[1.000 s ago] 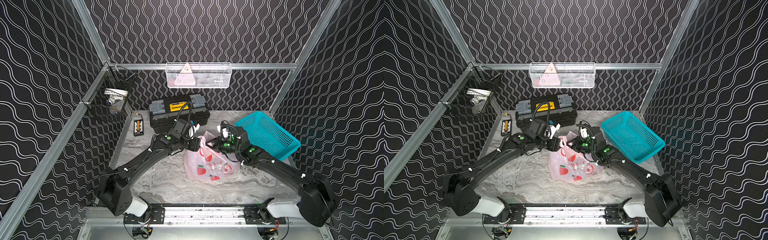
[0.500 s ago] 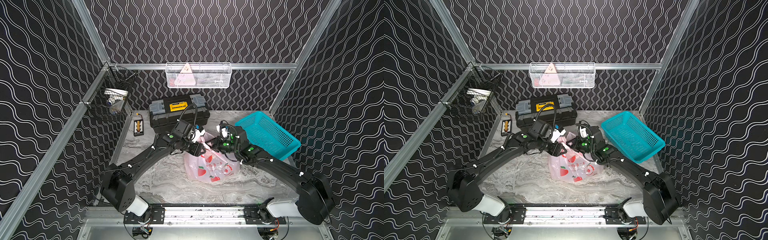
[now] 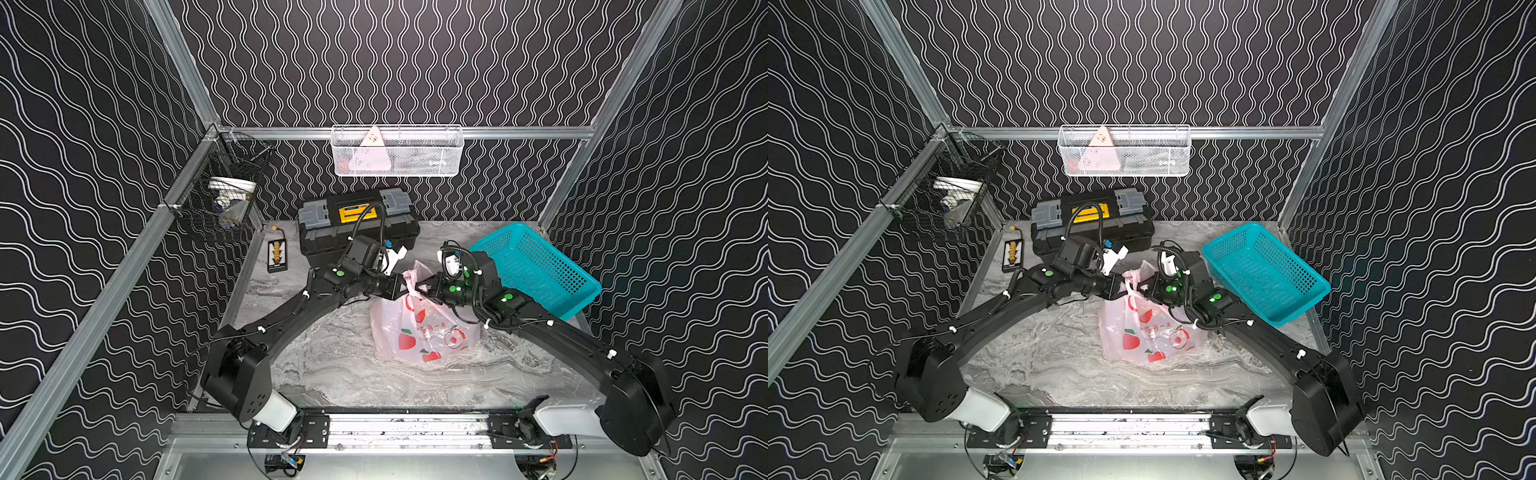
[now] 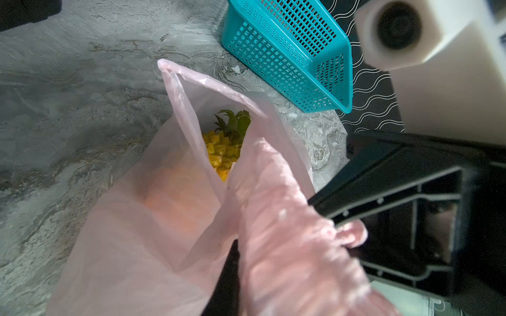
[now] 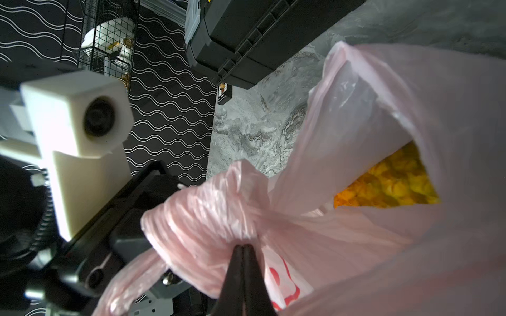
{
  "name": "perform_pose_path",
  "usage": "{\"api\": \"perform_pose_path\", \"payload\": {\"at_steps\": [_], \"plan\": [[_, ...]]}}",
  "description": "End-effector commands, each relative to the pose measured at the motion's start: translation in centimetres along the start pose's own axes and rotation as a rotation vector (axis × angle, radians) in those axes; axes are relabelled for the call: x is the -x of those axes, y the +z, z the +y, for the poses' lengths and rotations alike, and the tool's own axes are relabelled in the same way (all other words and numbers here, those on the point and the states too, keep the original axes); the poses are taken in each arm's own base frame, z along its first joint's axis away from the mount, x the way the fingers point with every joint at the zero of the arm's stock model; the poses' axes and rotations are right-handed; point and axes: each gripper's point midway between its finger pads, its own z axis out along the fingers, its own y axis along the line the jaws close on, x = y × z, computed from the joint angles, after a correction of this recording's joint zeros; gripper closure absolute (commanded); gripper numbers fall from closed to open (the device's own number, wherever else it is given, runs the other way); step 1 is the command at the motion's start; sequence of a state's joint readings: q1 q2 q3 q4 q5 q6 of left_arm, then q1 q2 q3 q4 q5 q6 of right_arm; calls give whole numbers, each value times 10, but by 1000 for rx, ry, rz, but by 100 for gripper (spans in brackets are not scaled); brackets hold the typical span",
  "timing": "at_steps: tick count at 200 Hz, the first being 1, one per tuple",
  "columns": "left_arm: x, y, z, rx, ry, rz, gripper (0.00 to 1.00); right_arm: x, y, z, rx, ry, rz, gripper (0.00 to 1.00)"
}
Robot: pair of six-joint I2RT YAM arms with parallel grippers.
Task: Place the pineapple into a plastic bag & tie a knot
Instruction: Cross the plastic bag at the center of the board.
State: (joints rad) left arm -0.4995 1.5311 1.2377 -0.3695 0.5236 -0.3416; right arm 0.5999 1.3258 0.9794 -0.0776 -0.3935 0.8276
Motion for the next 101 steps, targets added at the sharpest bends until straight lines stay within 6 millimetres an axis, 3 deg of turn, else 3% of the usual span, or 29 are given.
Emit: {"api": "perform_pose_path", "payload": {"at_steps": [1,28,80,84,101], "plan": [[13,-1,3,-6,-21,-49,96,6,-10,-6,-73,-36,-35,100],[17,-2,12,-8,-53,-79,100,11,-20,-10,-150,-75,-47,100],[23,-7,20,1,-68,-108,100,6,-33,-39,-361,-144,-21,100],[23,-7,20,-1,-69,-109,100,11,-35,-30,-346,-152,-31,100],[25,-7,19,-11,-71,-113,100,5,-33,-31,-345,-148,2,100]]}}
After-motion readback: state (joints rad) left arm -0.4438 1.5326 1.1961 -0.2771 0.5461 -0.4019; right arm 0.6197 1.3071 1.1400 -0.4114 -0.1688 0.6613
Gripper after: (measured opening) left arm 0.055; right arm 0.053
